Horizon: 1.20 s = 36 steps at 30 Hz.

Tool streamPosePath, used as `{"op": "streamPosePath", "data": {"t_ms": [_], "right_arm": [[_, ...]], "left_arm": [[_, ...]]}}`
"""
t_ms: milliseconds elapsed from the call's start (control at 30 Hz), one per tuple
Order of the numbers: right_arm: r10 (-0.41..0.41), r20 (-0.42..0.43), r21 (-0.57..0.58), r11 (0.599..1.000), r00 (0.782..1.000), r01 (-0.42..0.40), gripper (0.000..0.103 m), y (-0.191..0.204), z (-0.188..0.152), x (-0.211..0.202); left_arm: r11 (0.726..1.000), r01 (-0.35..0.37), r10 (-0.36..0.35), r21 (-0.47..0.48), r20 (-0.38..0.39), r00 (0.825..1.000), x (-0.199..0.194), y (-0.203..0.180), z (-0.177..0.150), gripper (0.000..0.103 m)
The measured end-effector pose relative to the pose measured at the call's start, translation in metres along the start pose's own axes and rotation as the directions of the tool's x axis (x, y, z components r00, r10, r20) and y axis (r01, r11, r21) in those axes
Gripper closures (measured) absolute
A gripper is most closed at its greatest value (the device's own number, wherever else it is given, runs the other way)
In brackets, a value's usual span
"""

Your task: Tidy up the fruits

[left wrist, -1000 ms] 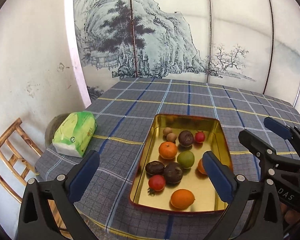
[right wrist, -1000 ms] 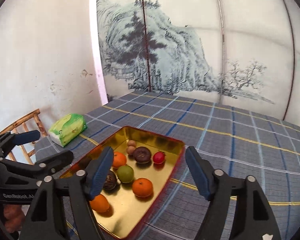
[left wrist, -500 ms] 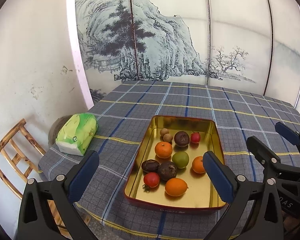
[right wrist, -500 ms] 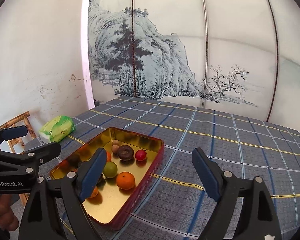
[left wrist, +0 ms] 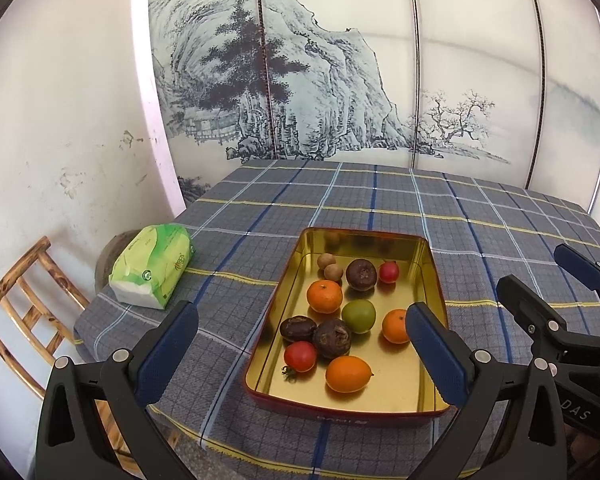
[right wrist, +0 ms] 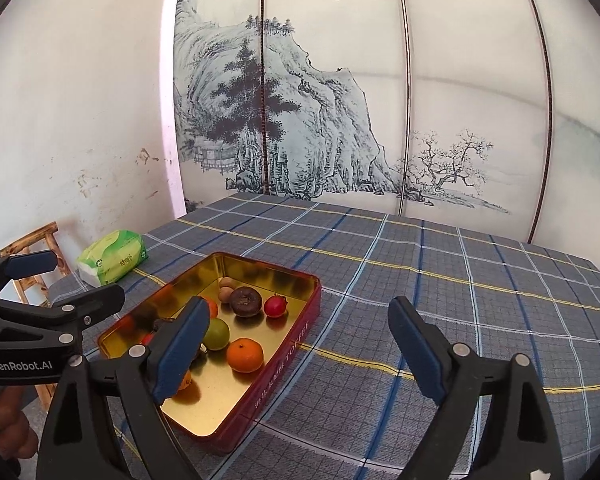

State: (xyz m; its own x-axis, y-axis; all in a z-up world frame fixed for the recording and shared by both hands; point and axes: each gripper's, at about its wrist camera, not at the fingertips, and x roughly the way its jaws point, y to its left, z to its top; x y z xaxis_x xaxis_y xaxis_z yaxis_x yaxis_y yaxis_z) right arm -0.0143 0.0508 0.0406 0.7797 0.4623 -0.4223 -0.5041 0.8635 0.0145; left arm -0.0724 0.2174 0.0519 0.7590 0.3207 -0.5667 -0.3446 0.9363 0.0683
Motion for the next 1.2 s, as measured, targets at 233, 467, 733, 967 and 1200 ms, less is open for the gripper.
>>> {"op": "streamPosePath", "data": {"t_ms": [233,467,733,967,1200], "right_arm": [[0.001,-0.005,-0.001,1.0,1.0,-0.001,0.011,0.0012,-0.0007,0.0012],[0.002,-0.005,-0.002,1.0,1.0,-0.002,0.01,0.0016,-0.0008,0.0018],[0.0,-0.003,-0.002,1.0,1.0,0.0,0.01,0.0011,-0.0001,0.0019],[0.001,-0.004,-0.003,1.0,1.0,-0.001,0.009,0.0018,-0.0001,0.002],[0.0,-0.005,-0.004,1.0,1.0,0.0,0.008,0.0023,-0.0003,0.0023]], "left_arm": [[1.0,-0.001,0.001,0.0,-0.004,1.0,0.0023,-0.0003,-0.0017,0.0],[1.0,-0.002,0.002,0.002,-0.003,1.0,0.0025,-0.0009,-0.002,0.0],[1.0,-0.002,0.002,0.001,-0.002,1.0,0.0027,-0.0004,-0.0019,0.0],[1.0,-0.002,0.002,0.002,-0.004,1.0,0.003,-0.0006,-0.0022,0.0],[1.0,-0.003,0.003,0.003,-0.004,1.0,0.0029,-0.0017,-0.0025,0.0]]}}
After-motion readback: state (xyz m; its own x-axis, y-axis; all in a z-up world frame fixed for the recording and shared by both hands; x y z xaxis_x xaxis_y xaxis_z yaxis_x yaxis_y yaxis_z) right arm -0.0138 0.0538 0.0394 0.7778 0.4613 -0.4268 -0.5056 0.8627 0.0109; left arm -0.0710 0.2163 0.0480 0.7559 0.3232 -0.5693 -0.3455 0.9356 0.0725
